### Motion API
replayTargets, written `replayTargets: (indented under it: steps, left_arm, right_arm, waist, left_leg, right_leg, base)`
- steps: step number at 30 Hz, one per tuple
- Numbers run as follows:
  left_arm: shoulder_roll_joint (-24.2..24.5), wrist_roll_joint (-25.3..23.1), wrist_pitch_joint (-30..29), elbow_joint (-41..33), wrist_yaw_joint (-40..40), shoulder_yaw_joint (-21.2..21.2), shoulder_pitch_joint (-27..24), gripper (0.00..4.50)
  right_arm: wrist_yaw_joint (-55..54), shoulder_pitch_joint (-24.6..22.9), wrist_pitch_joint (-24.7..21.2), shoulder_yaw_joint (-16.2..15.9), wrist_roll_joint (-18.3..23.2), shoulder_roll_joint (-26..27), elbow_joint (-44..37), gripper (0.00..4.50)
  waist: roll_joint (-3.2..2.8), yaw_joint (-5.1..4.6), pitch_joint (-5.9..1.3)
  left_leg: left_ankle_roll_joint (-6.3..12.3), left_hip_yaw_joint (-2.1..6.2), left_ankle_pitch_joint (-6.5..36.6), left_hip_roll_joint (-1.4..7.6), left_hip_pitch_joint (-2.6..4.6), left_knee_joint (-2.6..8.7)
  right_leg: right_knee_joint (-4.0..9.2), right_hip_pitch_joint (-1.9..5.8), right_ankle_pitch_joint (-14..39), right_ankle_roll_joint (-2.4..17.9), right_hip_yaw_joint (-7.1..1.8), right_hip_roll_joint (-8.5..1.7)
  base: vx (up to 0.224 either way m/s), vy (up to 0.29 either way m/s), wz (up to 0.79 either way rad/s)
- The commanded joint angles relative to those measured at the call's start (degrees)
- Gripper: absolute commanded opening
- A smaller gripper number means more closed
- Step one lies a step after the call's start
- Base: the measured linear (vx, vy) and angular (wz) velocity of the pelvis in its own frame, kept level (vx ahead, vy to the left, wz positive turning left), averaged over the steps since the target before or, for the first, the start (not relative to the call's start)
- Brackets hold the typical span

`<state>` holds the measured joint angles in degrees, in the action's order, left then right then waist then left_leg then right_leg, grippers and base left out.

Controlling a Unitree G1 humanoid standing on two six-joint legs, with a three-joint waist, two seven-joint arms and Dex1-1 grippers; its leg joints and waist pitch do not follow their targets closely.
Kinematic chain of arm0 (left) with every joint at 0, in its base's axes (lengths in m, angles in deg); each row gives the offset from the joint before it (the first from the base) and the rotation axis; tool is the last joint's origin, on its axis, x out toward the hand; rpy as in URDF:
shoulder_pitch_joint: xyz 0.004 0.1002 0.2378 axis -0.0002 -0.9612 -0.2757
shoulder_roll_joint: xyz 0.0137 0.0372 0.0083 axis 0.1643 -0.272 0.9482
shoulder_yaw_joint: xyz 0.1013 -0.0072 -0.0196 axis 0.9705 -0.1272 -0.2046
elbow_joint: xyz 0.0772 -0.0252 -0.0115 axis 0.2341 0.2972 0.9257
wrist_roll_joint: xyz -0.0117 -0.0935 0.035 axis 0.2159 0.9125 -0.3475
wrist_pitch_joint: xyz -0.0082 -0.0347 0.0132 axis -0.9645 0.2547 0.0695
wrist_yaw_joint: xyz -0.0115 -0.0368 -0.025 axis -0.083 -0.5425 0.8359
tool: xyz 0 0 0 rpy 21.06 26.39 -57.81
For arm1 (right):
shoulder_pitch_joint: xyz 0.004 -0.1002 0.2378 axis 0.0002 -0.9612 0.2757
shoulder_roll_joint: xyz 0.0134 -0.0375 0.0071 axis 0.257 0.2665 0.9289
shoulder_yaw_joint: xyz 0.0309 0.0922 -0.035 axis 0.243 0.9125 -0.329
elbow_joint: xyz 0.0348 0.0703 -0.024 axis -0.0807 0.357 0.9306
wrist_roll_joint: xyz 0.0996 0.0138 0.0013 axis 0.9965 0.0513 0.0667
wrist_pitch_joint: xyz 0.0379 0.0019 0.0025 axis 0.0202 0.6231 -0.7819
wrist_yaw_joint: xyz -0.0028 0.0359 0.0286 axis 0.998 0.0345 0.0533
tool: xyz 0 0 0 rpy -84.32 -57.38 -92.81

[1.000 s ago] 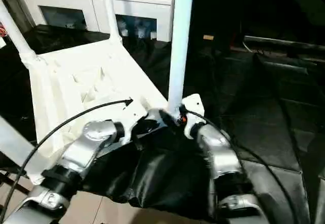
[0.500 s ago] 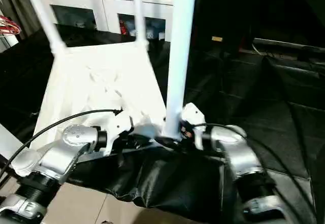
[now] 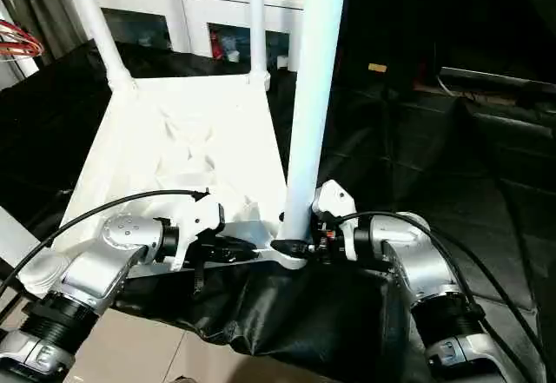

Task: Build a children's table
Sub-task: Rotate leg to tighten

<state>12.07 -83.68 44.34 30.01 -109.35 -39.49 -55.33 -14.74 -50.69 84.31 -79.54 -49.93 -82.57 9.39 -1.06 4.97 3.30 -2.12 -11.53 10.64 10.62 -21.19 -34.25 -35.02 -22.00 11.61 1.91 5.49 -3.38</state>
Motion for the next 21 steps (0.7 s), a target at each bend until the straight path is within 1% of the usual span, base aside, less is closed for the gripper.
replayTargets:
  steps: [1, 3, 4, 5, 6, 7, 8, 9, 11, 12, 13, 14, 15, 16, 17, 18, 19, 20, 21]
  left_arm:
    - [-1.14, 1.81, 1.86, -2.0, 0.76, -0.37, 0.62, 0.0]
    - [-3.07, 1.09, 2.04, -1.04, 4.07, -0.86, 1.24, 0.0]
    - [-4.37, 0.49, 1.99, -0.37, 6.24, -0.94, 1.72, 0.0]
    - [-5.69, -0.18, 1.75, 0.34, 8.45, -0.91, 2.22, 0.0]
    - [-6.48, -0.61, 1.59, 0.79, 9.8, -0.85, 2.53, 0.0]
    - [-7.49, -1.13, 1.43, 1.41, 11.43, -0.77, 2.94, 0.0]
    - [-8.59, -1.8, 1.12, 2.23, 13.49, -0.73, 3.55, 0.0]
    - [-9.46, -2.28, 0.83, 2.86, 15.09, -0.75, 4.06, 0.0]
    - [-11.68, -3.26, -0.27, 4.52, 19.47, -1.17, 5.57, 0.0]
    - [-11.68, -3.26, -0.27, 4.52, 19.47, -1.17, 5.57, 0.0]
    - [-13.79, -4.48, -1.27, 6.25, 24.35, -1.77, 7.25, 0.0]
    - [-14.47, -4.91, -1.7, 6.83, 26.1, -2.04, 7.83, 0.0]
    - [-14.47, -4.91, -1.7, 6.83, 26.1, -2.04, 7.83, 0.0]
    - [-15.52, -5.75, -1.99, 7.59, 28.46, -2.46, 8.56, 0.0]
    - [-15.71, -5.97, -1.98, 7.71, 28.96, -2.53, 8.67, 0.0]
    - [-15.96, -6.18, -2.01, 7.78, 29.26, -2.47, 8.78, 0.0]
    - [-16.13, -6.46, -1.82, 7.8, 29.28, -2.32, 8.82, 0.0]
    - [-16.13, -6.46, -1.82, 7.8, 29.28, -2.32, 8.82, 0.0]
    - [-16.28, -6.49, -1.47, 7.71, 29.1, -2.27, 8.75, 0.0]
  right_arm:
    - [1.73, -1.92, -1.84, -2.05, 0.01, 0.29, -0.32, 2.18]
    - [0.08, -3.15, -2.68, -1.57, 0.76, 1.8, -0.83, 2.12]
    - [-1.81, -3.74, -3.02, -1.19, 1.0, 3.14, -0.9, 2.06]
    - [-3.96, -4.17, -2.87, -0.91, 0.92, 4.56, -0.72, 2.04]
    - [-5.3, -4.41, -2.73, -0.78, 0.83, 5.43, -0.58, 2.02]
    - [-6.92, -4.66, -2.1, -0.83, 0.47, 6.53, -0.46, 2.01]
    - [-9.22, -4.68, -2.07, -0.9, -0.15, 7.77, -0.07, 2.0]
    - [-11.02, -4.66, -1.99, -1.0, -0.68, 8.75, 0.22, 2.0]
    - [-16.35, -4.16, -1.92, -0.91, -2.12, 11.54, 1.44, 1.99]
    - [-16.35, -4.16, -1.92, -0.91, -2.12, 11.54, 1.44, 1.98]
    - [-23.01, -3.08, -2.41, -0.15, -3.56, 15.17, 3.29, 1.98]
    - [-25.25, -2.63, -2.76, 0.15, -3.91, 16.48, 3.98, 1.98]
    - [-25.25, -2.63, -2.76, 0.15, -3.91, 16.48, 3.98, 1.98]
    - [-30.8, -1.47, -3.41, 1.15, -5.02, 18.96, 5.56, 1.98]
    - [-32.35, -1.12, -3.68, 1.5, -5.27, 19.56, 6.03, 1.98]
    - [-34.63, -0.36, -4.22, 2.15, -5.26, 20.71, 6.88, 1.98]
    - [-36.18, 0.32, -4.62, 2.61, -5.2, 21.65, 7.54, 1.98]
    - [-36.18, 0.32, -4.62, 2.61, -5.2, 21.65, 7.54, 1.98]
    - [-36.48, 0.84, -5.09, 2.97, -4.71, 22.34, 7.87, 1.98]
  waist:
    - [0.69, -0.19, -3.83]
    - [0.73, -0.05, -3.9]
    - [0.73, -0.03, -3.83]
    - [0.74, -0.14, -3.66]
    - [0.83, -0.26, -3.53]
    - [0.84, -0.35, -3.48]
    - [0.85, -0.47, -3.4]
    - [0.89, -0.58, -3.37]
    - [0.94, -0.78, -3.26]
    - [0.9, -0.85, -3.24]
    - [0.64, -1.08, -3.3]
    - [0.56, -1.48, -3.28]
    - [0.62, -1.77, -3.32]
    - [0.69, -1.87, -3.39]
    - [0.63, -2.28, -3.46]
    - [0.61, -2.3, -3.51]
    - [0.52, -2.66, -3.58]
    - [0.52, -2.66, -3.58]
    - [0.5, -2.74, -3.69]
  left_leg:
    - [4.55, 1.76, 8.55, 3.54, 0.81, 3.49]
    - [4.55, 1.8, 8.14, 3.6, 0.82, 3.49]
    - [4.56, 1.79, 8.33, 3.63, 0.92, 3.52]
    - [4.28, 1.82, 9.06, 3.64, 0.95, 3.65]
    - [3.59, 1.88, 10.17, 3.52, 0.98, 3.73]
    - [3.35, 1.92, 10.59, 3.42, 0.97, 3.75]
    - [2.86, 1.97, 11.53, 3.4, 1.09, 3.78]
    - [2.69, 1.97, 11.8, 3.37, 1.08, 3.8]
    - [2.14, 1.93, 12.69, 3.08, 1.29, 3.75]
    - [2.02, 2.01, 12.91, 3.12, 1.39, 3.81]
    - [1.8, 2.11, 13.18, 3.14, 1.28, 3.88]
    - [1.32, 2.3, 13.78, 3.11, 1.22, 4.04]
    - [1.09, 2.34, 14.11, 3.13, 1.25, 4.06]
    - [1.23, 2.37, 14.29, 3.08, 1.22, 4.01]
    - [1.35, 2.39, 14.06, 2.97, 1.04, 3.97]
    - [1.51, 2.38, 13.86, 2.98, 0.98, 3.92]
    - [1.84, 2.38, 13.18, 3.07, 0.83, 3.98]
    - [1.84, 2.38, 13.18, 3.07, 0.83, 3.98]
    - [2.15, 2.27, 12.92, 3.07, 0.88, 3.84]
  right_leg:
    - [4.77, 2.45, 12.65, 10.27, -3.83, -5.73]
    - [4.68, 2.47, 12.24, 10.15, -3.86, -5.78]
    - [4.81, 2.35, 12.27, 10.1, -3.89, -5.79]
    - [5.01, 2.25, 13.46, 9.98, -3.87, -5.82]
    - [5.32, 2.32, 15.88, 9.5, -3.79, -5.92]
    - [5.45, 2.35, 17.15, 9.11, -3.75, -5.9]
    - [5.74, 2.26, 19.45, 8.41, -3.73, -5.96]
    - [5.84, 2.23, 20.2, 8.1, -3.75, -5.94]
    - [6.33, 2.0, 23.42, 7.0, -3.72, -5.97]
    - [6.42, 1.95, 24.04, 6.84, -3.7, -6.0]
    - [6.5, 2.03, 24.3, 6.5, -3.6, -5.92]
    - [6.42, 2.01, 24.25, 6.57, -3.5, -5.89]
    - [6.37, 2.03, 24.19, 6.59, -3.46, -5.83]
    - [6.44, 2.12, 24.17, 6.56, -3.44, -5.92]
    - [6.37, 2.16, 23.57, 6.73, -3.48, -5.93]
    - [6.33, 2.16, 23.23, 6.79, -3.55, -6.0]
    - [6.12, 2.15, 21.17, 7.34, -3.65, -5.94]
    - [6.12, 2.15, 21.17, 7.34, -3.65, -5.94]
    - [6.02, 2.18, 19.57, 7.79, -3.7, -5.89]
  base:
    - [0.0, 0.0, 0.0]
    - [0.0, 0.0, 0.0]
    - [0.0, 0.0, 0.0]
    - [0.0, 0.0, 0.0]
    - [0.0, 0.0, 0.0]
    - [0.0, 0.0, 0.0]
    - [0.0, 0.0, 0.0]
    - [0.0, 0.0, 0.0]
    - [0.0, 0.0, 0.0]
    - [0.0, 0.0, 0.0]
    - [0.0, 0.0, 0.0]
    - [0.0, 0.0, 0.0]
    - [0.0, 0.0, 0.0]
    - [0.0, 0.0, 0.0]
    - [0.0, 0.0, 0.0]
    - [0.0, 0.0, 0.0]
    - [0.0, 0.0, 0.0]
    - [0.0, 0.0, 0.0]
    - [0.0, 0.0, 0.0]
